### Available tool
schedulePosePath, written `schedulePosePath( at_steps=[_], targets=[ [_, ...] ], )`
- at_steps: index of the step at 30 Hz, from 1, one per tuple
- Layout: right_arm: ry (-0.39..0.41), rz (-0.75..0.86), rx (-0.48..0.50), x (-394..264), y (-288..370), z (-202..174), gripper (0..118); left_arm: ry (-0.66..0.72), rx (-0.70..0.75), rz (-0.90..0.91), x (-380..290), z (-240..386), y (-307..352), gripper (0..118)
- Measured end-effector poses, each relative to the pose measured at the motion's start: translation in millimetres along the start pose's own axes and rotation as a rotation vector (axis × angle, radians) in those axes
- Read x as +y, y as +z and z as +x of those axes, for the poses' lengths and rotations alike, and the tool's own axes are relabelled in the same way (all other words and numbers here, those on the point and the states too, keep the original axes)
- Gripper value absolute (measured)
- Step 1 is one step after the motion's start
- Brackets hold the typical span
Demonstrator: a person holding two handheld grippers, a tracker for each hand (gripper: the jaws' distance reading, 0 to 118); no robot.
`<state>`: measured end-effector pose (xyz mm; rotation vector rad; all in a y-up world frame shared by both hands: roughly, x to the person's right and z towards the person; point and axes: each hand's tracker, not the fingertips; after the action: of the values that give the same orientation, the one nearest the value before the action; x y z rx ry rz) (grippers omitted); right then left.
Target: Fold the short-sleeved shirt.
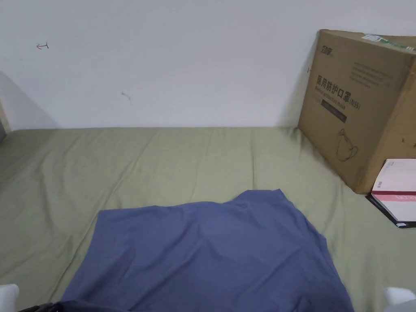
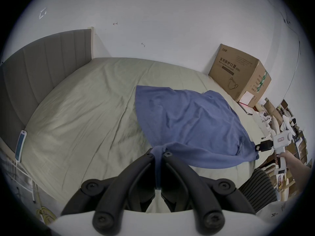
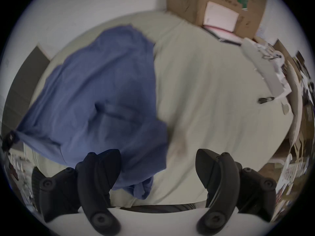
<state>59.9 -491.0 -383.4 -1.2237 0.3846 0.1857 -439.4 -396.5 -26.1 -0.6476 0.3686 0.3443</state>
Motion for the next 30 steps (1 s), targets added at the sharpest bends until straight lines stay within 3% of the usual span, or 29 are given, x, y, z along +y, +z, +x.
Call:
schedulePosePath(
  at_steps=[3, 5, 6, 7, 8, 9, 10, 15, 20, 22, 30],
  targets=[
    [0.074, -0.051, 0.037, -3.9, -13.6, -16.9, 88, 0.005, 0.016, -0.033, -2.1, -2.8, -7.6, 3],
    [0.102, -0.046, 0.019, -4.7, -17.9, -23.1, 73, 0.032, 0.029, -0.055, -6.0, -14.5, -16.1, 3],
    [0.123, -0.018, -0.011, -8.8, -13.2, -26.5, 59, 0.044, 0.040, -0.068, -7.9, -16.7, -17.5, 3],
    [0.137, 0.004, -0.018, -9.4, -10.0, -27.3, 32, 0.056, 0.045, -0.075, -9.9, -18.8, -18.6, 3],
    [0.142, 0.016, -0.010, -9.6, -6.1, -25.6, 11, 0.066, 0.047, -0.084, -12.4, -21.8, -20.2, 3],
    [0.138, 0.038, 0.007, -11.1, -0.6, -23.6, 6, 0.071, 0.047, -0.089, -14.9, -24.5, -21.9, 3],
    [0.128, 0.069, 0.048, -15.2, 8.9, -24.0, 6, 0.074, 0.047, -0.092, -16.8, -25.2, -22.2, 3],
    [0.152, 0.102, 0.052, -29.9, 37.7, -21.3, 5, 0.033, 0.069, -0.110, -23.9, -23.4, -16.3, 3],
    [0.044, 0.167, 0.117, -42.4, 74.6, -8.6, 5, 0.041, 0.070, -0.082, -22.4, -23.9, 2.8, 3],
    [0.041, 0.186, 0.131, -40.8, 86.5, -6.5, 5, 0.040, 0.071, -0.059, -15.5, -22.2, 9.3, 3],
    [-0.036, 0.238, 0.198, 48.4, 92.9, -26.1, 5, -0.047, 0.072, -0.043, 60.1, -19.0, -52.1, 3]
  ],
)
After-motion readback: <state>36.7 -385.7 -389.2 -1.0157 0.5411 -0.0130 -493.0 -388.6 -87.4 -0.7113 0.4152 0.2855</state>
